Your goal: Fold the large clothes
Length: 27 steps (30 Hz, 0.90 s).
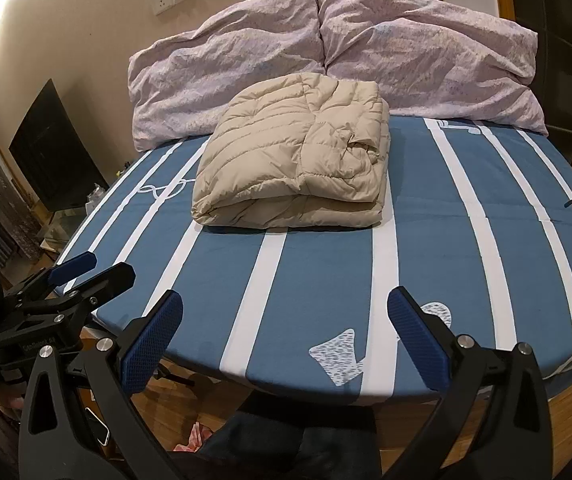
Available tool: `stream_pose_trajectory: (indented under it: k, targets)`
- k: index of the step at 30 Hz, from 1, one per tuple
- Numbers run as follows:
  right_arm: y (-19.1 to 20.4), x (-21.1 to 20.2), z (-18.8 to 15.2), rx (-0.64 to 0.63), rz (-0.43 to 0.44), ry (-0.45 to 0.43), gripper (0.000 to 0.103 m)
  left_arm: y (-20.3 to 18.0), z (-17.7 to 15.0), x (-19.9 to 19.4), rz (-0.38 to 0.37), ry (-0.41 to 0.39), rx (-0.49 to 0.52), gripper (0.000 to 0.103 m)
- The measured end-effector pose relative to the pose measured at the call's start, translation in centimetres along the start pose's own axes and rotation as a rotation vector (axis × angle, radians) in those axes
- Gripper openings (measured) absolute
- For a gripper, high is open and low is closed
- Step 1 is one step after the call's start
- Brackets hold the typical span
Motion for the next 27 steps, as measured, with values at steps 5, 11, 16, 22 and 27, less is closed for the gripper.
stream_pose_trajectory:
  k: [5,11,16,22,27]
  targets:
    - [-0.02,0.01,-0.01,0.0,0.0,0.001,0.102,-0.1,-0.01,0.06,0.0,0.0,-0.002,0.1]
    - [-0.1,-0.01,0.0,-0.001,0.0,0.0,0.102,-0.1,0.01,0.09,0.0,0.0,-0.003,0.1]
    - [-0.08,-0.01,-0.03,-0.001,0.001,0.001,0.102,-0.06,0.04,0.07,-0.001,0.0,-0.003,0.1]
    - [-0.16,-0.04,0.02,-0.001,0.002,0.001,0.102,-0.7,-0.22,0.34,-0.014,0.005,-0.006,0.1]
    - [-0.17,-0.05,-0.01,-0.001,0.002,0.001,0.102,-0.52,-0.12,0.33,-0.015,0.005,-0.007,0.1]
Point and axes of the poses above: each gripper's, at about its wrist camera, not at the fingertips, and x roughly the way its jaws point, y to its left, z to its top, the point moved 5 cm from there along x, roughly the way its jaws point, and after that the axes turned 4 degrees about -z, right-handed, at the moved point
